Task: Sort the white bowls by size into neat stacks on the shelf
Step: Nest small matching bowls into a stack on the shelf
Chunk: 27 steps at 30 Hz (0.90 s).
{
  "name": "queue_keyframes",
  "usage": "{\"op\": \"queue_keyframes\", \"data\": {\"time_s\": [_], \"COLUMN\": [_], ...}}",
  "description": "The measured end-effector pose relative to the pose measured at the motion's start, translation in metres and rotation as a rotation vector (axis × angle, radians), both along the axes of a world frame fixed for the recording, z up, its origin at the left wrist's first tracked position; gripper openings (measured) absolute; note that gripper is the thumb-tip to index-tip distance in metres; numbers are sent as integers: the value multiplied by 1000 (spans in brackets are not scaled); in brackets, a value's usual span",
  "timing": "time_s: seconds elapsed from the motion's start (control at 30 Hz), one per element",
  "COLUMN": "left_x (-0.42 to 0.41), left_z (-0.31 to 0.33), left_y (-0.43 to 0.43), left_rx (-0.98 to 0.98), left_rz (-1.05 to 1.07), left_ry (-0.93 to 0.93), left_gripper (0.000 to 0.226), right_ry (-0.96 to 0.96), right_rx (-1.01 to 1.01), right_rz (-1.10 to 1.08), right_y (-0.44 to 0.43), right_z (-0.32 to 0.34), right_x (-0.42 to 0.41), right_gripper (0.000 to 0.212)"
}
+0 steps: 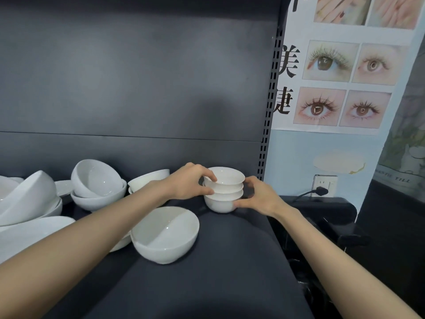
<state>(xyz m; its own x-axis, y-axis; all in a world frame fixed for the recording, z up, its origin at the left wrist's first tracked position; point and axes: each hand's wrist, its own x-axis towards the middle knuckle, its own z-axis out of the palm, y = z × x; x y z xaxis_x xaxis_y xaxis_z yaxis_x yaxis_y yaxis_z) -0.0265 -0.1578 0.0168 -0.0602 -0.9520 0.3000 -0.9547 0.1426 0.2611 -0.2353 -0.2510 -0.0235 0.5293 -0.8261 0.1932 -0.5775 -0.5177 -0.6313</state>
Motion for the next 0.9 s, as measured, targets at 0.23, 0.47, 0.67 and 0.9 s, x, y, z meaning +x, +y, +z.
{"op": "queue_keyframes", "data": {"time_s": [0.23,0.47,0.67,0.9], "left_x": [1,35,79,122], "left_z": [23,34,21,-3], "left_y": [59,105,125,116], "left_rx": [-45,-65,-74,-3], "left_rz": [31,182,301,427], "left_ry": [-36,-83,29,235], "left_gripper": [29,27,28,61], "right_ry": [135,149,95,37], "right_rx": [-235,-313,-302,-198], "right_rz": [0,41,133,207], "right_y": [30,56,66,68], "right_z": [26,53,61,54], "right_x": [-12,16,64,126], "right_gripper": [47,41,39,45]}}
